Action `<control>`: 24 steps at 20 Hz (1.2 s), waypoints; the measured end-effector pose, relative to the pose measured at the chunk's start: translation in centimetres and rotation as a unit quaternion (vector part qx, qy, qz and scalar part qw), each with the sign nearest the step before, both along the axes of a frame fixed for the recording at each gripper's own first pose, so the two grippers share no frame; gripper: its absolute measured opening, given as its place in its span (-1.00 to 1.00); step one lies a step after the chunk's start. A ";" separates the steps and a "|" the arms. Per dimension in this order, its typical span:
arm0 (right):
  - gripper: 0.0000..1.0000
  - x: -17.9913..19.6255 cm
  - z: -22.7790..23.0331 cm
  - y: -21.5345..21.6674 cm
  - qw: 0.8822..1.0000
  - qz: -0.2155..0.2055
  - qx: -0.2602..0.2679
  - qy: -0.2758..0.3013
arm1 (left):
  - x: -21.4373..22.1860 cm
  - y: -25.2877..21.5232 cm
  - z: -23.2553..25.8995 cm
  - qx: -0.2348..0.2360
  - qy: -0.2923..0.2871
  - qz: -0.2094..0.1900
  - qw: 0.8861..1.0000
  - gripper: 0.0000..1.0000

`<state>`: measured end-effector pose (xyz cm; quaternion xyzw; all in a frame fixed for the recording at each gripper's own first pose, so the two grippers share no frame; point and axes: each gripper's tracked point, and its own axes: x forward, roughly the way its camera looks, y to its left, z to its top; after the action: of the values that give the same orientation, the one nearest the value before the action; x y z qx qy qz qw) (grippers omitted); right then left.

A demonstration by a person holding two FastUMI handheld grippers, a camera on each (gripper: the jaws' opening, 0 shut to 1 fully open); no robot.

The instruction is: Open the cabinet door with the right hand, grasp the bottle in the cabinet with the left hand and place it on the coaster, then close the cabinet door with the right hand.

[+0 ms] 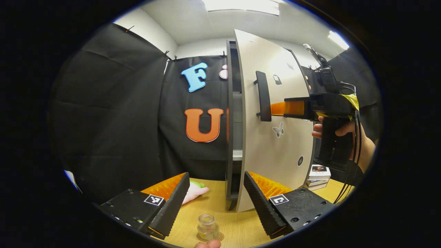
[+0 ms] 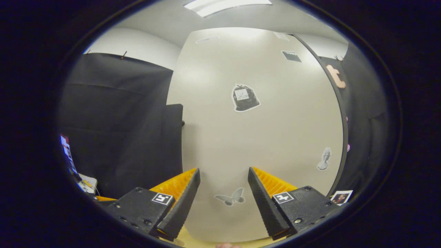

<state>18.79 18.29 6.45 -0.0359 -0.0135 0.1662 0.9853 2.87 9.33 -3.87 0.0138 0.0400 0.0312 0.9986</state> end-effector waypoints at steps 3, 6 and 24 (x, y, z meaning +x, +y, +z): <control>0.82 -0.4 0.3 -0.3 1.000 0.001 -0.005 0.001 | -0.3 0.3 0.4 0.001 -0.002 0.007 1.000 0.90; 0.82 -2.4 -0.8 -1.6 1.000 -0.015 -0.010 0.007 | -1.0 -0.1 1.1 -0.002 -0.005 0.010 1.000 0.90; 0.82 -17.6 -5.5 -17.9 0.987 -0.155 -0.003 0.035 | -1.8 -6.2 2.6 0.009 -0.027 -0.036 0.999 0.89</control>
<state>1.14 0.38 0.95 -0.0349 0.0274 0.0131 0.9989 1.11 3.10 -1.23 0.0232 0.0125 -0.0046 0.9996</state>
